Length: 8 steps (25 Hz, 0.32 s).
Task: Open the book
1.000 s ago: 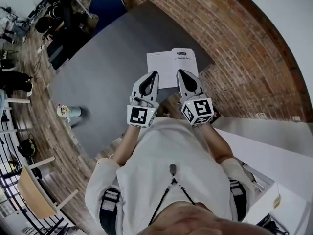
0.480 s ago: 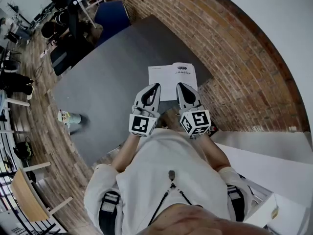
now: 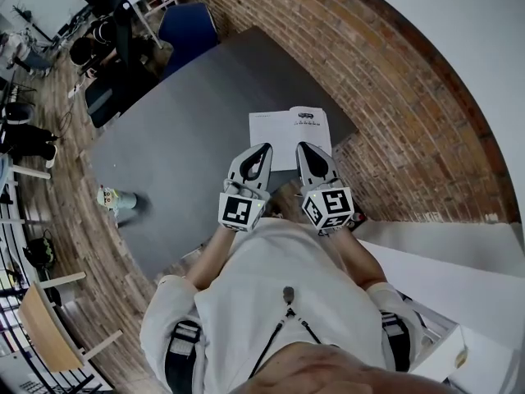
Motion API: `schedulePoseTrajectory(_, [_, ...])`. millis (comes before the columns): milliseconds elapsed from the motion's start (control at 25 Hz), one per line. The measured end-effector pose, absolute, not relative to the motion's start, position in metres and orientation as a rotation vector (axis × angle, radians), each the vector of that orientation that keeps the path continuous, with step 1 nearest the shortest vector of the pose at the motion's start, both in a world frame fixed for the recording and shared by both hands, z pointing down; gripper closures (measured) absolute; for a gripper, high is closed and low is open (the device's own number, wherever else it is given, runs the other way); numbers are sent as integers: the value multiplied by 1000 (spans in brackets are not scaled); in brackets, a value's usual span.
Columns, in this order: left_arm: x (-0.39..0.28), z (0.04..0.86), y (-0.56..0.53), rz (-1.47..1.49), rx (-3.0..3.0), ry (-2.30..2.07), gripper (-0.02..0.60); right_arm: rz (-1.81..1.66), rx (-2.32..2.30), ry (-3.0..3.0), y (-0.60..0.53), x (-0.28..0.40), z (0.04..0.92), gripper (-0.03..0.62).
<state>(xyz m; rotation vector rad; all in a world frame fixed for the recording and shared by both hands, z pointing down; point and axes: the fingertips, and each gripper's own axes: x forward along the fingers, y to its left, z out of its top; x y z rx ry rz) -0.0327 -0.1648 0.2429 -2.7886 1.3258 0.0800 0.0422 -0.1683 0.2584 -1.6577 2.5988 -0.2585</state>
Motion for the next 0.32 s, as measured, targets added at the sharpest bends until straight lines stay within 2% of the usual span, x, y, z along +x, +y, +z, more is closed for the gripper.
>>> schedulePoseTrajectory(320, [-41,245,-171,66,-2781,1343,560,-255,-1660,2602,-173,39,260,559])
